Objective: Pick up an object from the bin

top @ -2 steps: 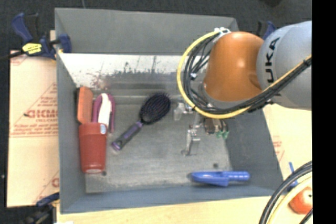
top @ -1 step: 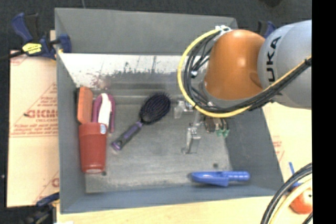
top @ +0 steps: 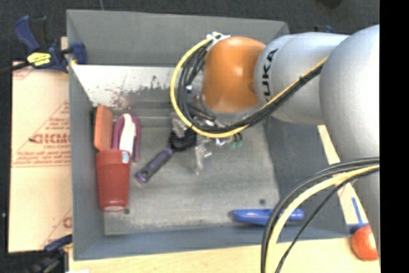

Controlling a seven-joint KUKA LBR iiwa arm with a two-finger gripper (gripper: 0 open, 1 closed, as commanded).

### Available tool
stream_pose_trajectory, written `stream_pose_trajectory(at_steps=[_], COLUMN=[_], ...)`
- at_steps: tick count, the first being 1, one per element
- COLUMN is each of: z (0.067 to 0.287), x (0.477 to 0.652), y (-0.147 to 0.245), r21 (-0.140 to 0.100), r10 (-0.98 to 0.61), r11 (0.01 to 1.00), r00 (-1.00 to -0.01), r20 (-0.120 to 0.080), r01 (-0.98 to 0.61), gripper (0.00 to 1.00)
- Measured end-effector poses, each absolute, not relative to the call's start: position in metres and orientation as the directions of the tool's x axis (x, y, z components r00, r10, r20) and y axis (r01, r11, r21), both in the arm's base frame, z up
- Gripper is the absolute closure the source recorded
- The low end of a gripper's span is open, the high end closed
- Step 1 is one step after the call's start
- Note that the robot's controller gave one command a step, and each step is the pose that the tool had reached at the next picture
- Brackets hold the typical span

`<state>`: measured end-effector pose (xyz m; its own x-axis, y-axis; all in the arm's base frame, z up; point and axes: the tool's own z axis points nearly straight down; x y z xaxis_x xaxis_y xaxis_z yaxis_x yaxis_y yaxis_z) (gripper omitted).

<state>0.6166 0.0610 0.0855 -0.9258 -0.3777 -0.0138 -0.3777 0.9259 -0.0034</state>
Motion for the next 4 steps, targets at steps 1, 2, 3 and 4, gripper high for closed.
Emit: stream_pose_trajectory(at_steps=[1, 2, 3, 4], z=[0.151, 0.1, 0.073, 0.076], x=[0.597, 0.638, 0.655, 0.657], y=[0.061, 0.055, 0.069, 0.097], r21=[-0.001, -0.007, -0.01, -0.027], r10=[-0.336, -0.613, -0.661, -0.845], r11=[0.942, 0.79, 0.75, 0.535], r00=[-0.942, -0.79, -0.75, -0.534], r20=[-0.009, -0.017, -0.02, -0.027], r01=[-0.336, -0.613, -0.661, -0.845], gripper=[0.0, 0.0, 0.0, 1.0])
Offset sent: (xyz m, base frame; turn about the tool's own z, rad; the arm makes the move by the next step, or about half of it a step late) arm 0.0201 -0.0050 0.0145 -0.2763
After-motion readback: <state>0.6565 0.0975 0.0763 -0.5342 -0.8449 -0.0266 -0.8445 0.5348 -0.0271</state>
